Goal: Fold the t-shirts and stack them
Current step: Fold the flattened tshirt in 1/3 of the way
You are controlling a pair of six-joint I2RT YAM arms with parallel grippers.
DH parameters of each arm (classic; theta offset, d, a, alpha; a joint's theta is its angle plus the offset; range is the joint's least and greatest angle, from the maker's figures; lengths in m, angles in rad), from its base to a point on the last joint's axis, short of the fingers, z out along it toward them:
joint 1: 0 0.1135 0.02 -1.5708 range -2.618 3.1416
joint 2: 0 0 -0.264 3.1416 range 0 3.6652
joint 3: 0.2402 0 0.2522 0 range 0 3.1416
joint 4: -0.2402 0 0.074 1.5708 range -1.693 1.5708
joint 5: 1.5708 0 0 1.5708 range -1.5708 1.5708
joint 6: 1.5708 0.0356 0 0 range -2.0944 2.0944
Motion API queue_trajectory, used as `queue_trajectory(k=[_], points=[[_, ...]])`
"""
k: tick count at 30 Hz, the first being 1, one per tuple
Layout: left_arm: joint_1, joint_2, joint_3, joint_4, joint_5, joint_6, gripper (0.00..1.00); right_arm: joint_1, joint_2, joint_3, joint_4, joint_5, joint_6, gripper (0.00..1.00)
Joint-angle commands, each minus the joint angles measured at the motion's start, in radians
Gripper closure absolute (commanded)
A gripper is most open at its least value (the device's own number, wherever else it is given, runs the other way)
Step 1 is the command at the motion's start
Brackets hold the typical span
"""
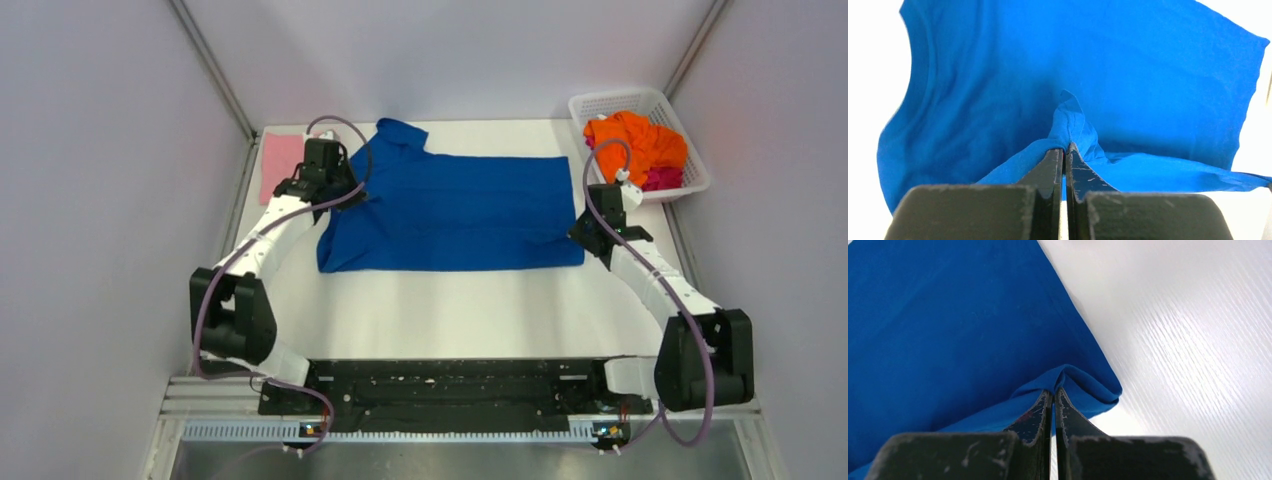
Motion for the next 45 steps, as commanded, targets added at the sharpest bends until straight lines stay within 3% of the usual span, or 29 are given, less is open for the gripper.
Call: queue_trajectory(k=[1,4,6,8,10,11,12,13,15,17,21,24,27,34,39,45], points=[[0.015,0.122,0.087,0.167,0.052,0.185,0.98,-0.020,0.086,0.077,0.091,-0.002,-0.050,1.00],[0.045,0.246,0.158,0.189,0.074,0.238,0.96,-0.033,0.164,0.108,0.091,-0.008,-0.050,1.00],[0.072,0.330,0.229,0.174,0.088,0.265,0.86,-0.037,0.209,0.129,0.097,-0.003,-0.051,1.00],[0.097,0.415,0.347,0.150,0.141,0.326,0.55,-0.038,0.247,0.153,0.105,0.013,-0.059,0.94],[0.106,0.493,0.442,0.154,0.168,0.383,0.40,-0.039,0.274,0.177,0.122,0.032,-0.071,0.92],[0.108,0.524,0.496,0.158,0.167,0.395,0.25,-0.039,0.284,0.189,0.125,0.041,-0.075,0.87],[0.109,0.558,0.560,0.126,0.166,0.401,0.06,-0.039,0.294,0.205,0.119,0.047,-0.081,0.76],[0.109,0.584,0.632,0.079,0.169,0.404,0.01,-0.038,0.300,0.218,0.111,0.056,-0.088,0.61],[0.109,0.603,0.713,-0.013,0.185,0.400,0.01,-0.039,0.302,0.240,0.082,0.075,-0.096,0.42],[0.107,0.537,0.686,-0.048,0.212,0.383,0.01,-0.035,0.288,0.235,0.053,0.087,-0.099,0.24],[0.087,0.310,0.331,0.053,0.247,0.281,0.01,0.010,0.220,0.172,0.058,0.055,-0.104,0.12],[0.065,0.169,0.063,0.157,0.281,0.188,0.01,0.091,0.198,0.111,0.128,-0.021,-0.114,0.10],[0.067,0.125,-0.133,0.304,0.340,0.093,0.01,0.145,0.243,0.083,0.194,-0.117,-0.107,0.10],[0.085,0.247,-0.168,0.231,0.284,0.069,0.01,0.182,0.418,0.136,0.224,-0.172,-0.114,0.10],[0.116,0.309,-0.163,0.152,0.227,0.060,0.06,0.181,0.434,0.043,0.212,-0.151,-0.063,0.10],[0.115,0.150,-0.369,0.110,0.205,0.020,0.07,0.205,0.301,-0.110,0.163,-0.142,-0.005,0.10]])
